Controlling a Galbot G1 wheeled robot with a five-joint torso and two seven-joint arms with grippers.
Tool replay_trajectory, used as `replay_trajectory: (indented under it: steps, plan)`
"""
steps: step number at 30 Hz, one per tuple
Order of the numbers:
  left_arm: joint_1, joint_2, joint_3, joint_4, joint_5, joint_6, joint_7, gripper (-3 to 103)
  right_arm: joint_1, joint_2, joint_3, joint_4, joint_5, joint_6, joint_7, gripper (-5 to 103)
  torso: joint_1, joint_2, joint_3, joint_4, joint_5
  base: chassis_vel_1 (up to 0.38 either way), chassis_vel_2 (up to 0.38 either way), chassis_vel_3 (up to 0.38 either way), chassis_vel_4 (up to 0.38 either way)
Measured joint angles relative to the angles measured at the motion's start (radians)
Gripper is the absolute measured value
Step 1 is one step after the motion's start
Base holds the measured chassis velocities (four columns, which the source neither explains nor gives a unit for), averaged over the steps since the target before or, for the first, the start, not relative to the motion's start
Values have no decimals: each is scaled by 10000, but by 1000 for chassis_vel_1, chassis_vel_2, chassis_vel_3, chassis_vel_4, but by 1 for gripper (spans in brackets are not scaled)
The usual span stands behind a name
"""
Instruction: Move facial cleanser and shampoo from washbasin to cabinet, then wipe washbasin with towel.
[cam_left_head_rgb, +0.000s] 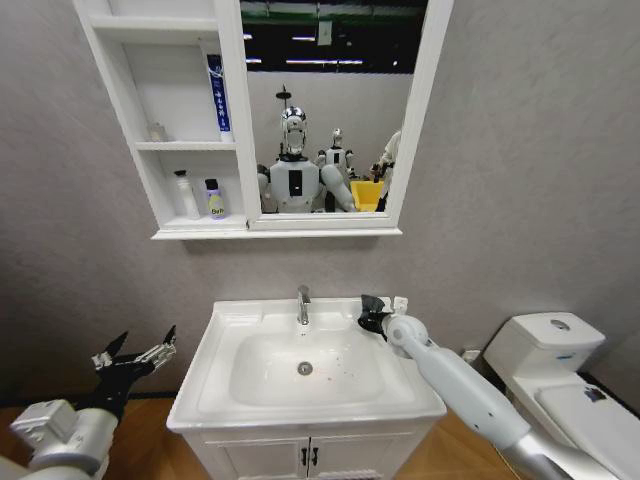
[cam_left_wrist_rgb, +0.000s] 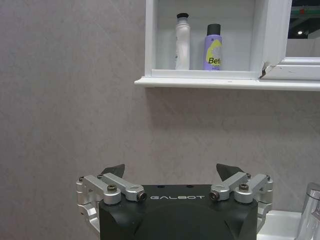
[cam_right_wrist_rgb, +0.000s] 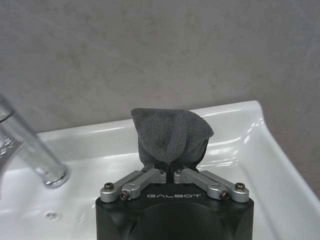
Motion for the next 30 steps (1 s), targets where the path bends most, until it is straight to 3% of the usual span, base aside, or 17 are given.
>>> replay_trajectory:
  steps: [5, 12, 25, 30]
  plan:
    - [0, 0, 0, 0, 0, 0, 0, 100, -125, -47, -407, 645, 769, -368, 317, 2, 0, 0, 0, 3, -2, 0, 0, 0, 0]
    - [0, 0, 0, 0, 0, 0, 1, 100, 309, 488, -1043, -374, 2294, -1008, 1350, 2, 1, 0, 0, 4, 0, 0, 0, 0, 0]
    - [0, 0, 0, 0, 0, 0, 0, 100, 411, 1168, -1453, -2060, 2055, -1348, 1343, 2, 1, -1, 1, 2, 0, 0, 0, 0, 0]
    - [0, 1, 0, 0, 0, 0, 0, 100, 379, 1456, -1469, -2545, 1671, -1336, 934, 2, 1, -1, 1, 2, 1, 0, 0, 0, 0]
